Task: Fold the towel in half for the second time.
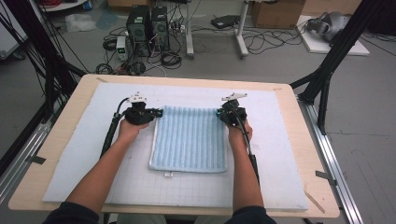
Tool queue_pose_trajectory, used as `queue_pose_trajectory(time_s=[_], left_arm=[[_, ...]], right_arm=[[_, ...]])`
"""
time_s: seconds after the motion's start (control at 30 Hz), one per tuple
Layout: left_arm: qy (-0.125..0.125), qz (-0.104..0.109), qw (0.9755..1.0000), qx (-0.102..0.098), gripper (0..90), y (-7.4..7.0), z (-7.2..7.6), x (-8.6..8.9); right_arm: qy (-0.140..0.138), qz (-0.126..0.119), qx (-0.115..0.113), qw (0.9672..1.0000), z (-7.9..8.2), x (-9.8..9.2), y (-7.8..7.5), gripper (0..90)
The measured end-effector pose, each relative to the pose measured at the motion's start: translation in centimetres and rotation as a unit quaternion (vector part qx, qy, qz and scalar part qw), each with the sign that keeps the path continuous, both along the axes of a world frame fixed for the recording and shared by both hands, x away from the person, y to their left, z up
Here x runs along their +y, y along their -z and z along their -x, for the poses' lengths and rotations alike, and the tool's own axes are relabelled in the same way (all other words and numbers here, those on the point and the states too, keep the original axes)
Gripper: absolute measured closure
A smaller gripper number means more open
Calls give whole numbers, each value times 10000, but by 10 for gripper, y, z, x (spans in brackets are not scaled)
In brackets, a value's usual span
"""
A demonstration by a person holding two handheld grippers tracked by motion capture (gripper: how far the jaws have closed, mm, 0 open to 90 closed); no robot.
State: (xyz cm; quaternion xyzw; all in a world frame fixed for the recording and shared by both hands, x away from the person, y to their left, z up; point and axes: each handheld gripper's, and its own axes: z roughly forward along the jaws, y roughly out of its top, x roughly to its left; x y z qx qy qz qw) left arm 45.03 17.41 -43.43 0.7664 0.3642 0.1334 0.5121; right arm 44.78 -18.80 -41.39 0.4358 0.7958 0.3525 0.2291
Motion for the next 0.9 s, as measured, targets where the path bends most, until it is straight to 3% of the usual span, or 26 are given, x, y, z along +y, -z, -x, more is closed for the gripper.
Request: queue_pose_trajectory(time_s=[0.17,0.2,0.27,0.4,0.63,0.77,0.83,0.9], left_arm=[[167,92,9998,-30,836,-6,10,3],[226,-16,9997,-77,835,-8,14,2],[249,57,9994,-233,835,-11,22,1],[320,93,9991,-269,837,-15,32,3],[418,119,9983,-395,837,-20,53,7],[482,183,9968,-607,837,-22,68,6],[553,184,9963,-637,838,-23,76,5],[558,212,9960,-662,838,-22,83,6]], right_arm=[[-136,-209,22,9997,7,-5,-4,840],[-191,-242,18,9995,10,-8,-5,840],[-341,-241,19,9991,15,-12,-6,841],[-501,-352,-61,9981,29,-17,-9,842],[-733,-335,-212,9965,55,-19,-12,844],[-821,-307,-322,9956,70,-21,-12,844],[-848,-291,-246,9957,75,-23,-13,844],[-879,-308,-362,9950,81,-25,-14,844]])
